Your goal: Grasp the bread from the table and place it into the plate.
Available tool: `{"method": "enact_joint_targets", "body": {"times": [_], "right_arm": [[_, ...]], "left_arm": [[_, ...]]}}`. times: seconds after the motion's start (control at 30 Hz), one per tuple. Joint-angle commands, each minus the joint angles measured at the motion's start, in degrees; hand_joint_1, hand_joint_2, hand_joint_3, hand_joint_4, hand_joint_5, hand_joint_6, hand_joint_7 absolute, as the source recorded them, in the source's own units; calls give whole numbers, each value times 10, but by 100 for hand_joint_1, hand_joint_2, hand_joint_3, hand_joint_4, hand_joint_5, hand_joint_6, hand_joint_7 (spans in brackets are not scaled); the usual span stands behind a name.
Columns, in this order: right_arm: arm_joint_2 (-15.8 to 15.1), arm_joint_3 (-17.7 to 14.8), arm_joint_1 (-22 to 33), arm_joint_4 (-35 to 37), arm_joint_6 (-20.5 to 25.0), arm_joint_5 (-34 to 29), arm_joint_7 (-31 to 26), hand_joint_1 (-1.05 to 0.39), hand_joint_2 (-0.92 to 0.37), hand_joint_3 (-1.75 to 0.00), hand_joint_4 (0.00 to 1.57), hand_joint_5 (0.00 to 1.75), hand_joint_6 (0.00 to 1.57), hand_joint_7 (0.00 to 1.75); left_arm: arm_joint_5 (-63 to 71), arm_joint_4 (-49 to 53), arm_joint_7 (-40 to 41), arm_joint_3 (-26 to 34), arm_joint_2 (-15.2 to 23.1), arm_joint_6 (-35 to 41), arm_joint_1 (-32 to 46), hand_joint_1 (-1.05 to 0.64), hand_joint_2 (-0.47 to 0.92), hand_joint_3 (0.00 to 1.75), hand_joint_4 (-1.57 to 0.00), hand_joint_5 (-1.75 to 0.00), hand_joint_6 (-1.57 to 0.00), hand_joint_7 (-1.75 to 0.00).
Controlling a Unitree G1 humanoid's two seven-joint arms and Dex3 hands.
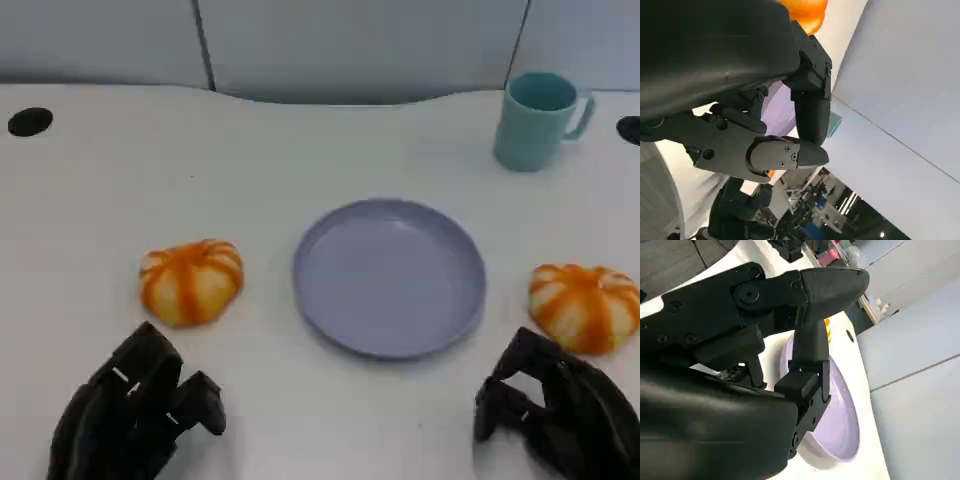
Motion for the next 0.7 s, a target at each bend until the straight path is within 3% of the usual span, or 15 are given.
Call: {"method": "enact_joint_targets", "body": {"times": [0.03, 0.7], "right_arm": [[-5, -3, 2, -7, 9, 8, -4, -63, -92, -29, 72, 175, 65, 144], [-4, -2, 2, -4, -3, 2, -4, -62, -92, -31, 73, 175, 65, 146]], "left_arm": [[-1, 0, 0, 8, 6, 1, 3, -46, 92, 33, -73, -175, -44, -175], [4, 7, -5, 12, 0, -15, -1, -46, 92, 34, -74, -175, -47, -172]]}}
